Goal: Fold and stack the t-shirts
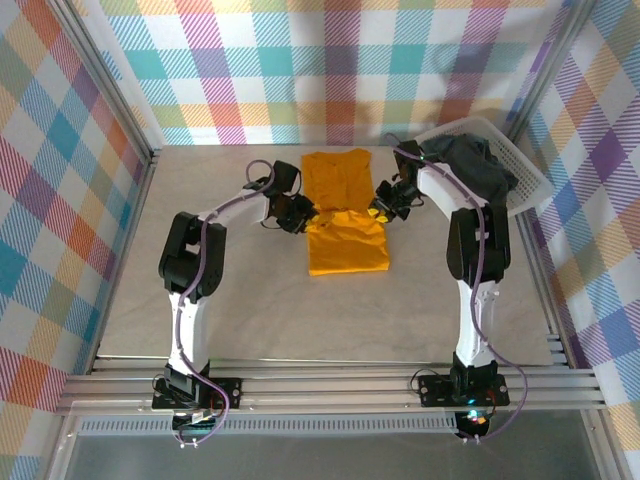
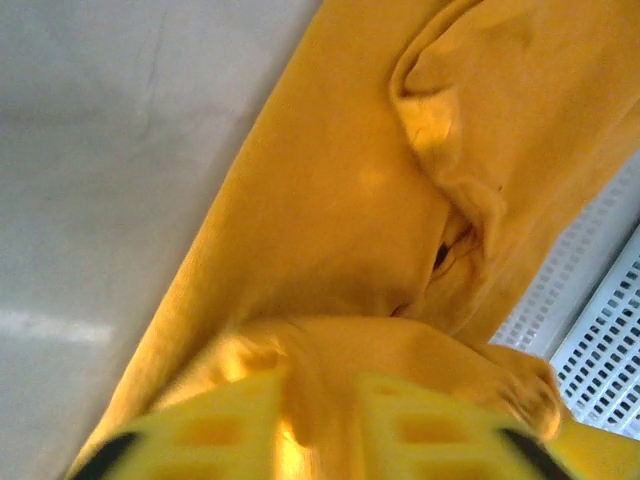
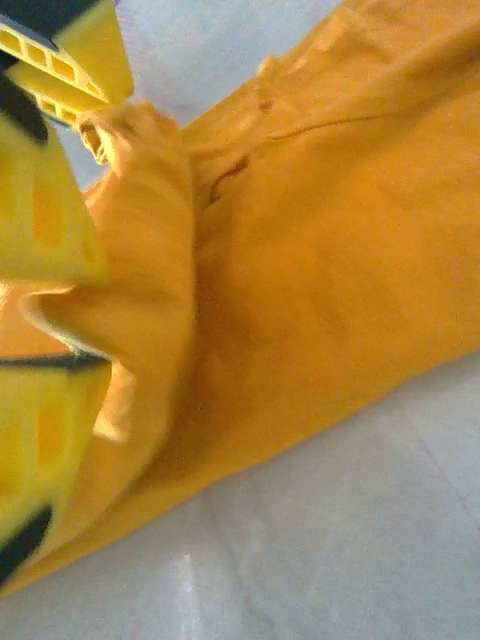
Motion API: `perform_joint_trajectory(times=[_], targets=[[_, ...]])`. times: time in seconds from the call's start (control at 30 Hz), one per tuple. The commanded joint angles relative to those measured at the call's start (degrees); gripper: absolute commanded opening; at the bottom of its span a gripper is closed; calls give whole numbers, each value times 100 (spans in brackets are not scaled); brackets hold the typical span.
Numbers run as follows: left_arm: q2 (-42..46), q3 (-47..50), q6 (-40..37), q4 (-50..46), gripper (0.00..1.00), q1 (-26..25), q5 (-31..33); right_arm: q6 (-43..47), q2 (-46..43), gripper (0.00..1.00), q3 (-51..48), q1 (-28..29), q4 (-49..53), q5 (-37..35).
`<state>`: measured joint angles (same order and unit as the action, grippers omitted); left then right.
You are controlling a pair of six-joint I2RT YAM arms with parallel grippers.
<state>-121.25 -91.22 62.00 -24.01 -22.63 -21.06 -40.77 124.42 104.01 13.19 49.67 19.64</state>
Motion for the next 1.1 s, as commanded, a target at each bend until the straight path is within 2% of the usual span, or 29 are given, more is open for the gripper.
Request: perform_joint_trajectory(times=[0.0,0.1,0.17,0.37,0.53,0.77,0.9,0.97,1.07], targets=[[95,-201,-282,-304,49,75,168,261,4,45,182,-95,30,141],[654,365,-254,-171,59,62,388,552,-258,52,157,-136,145,27],[1130,850,-204,-132,60,12,490,593,-550,53,-161,-167,205,-66],[2265,2568,730,235,58,-614,379,408,-1884,54,-2318,-141,-517,75],[2237,3322,1833,1089,58,-1155,308,63,-2272,54,-3564,-150,-959,474],[1808,3440,2461,1969,58,-1296,482,-421,-2098,54,-4097,-149,-1434,756],[1563,3383,2489,2161,53,-1292,589,-529,-1842,53,-3987,-150,-1544,853],[1518,3401,2488,2241,48,-1295,676,-635,-1776,52,-3967,-142,-1611,887],[1516,3475,2482,2339,34,-1296,783,-824,-1627,47,-3966,-141,-1762,988]])
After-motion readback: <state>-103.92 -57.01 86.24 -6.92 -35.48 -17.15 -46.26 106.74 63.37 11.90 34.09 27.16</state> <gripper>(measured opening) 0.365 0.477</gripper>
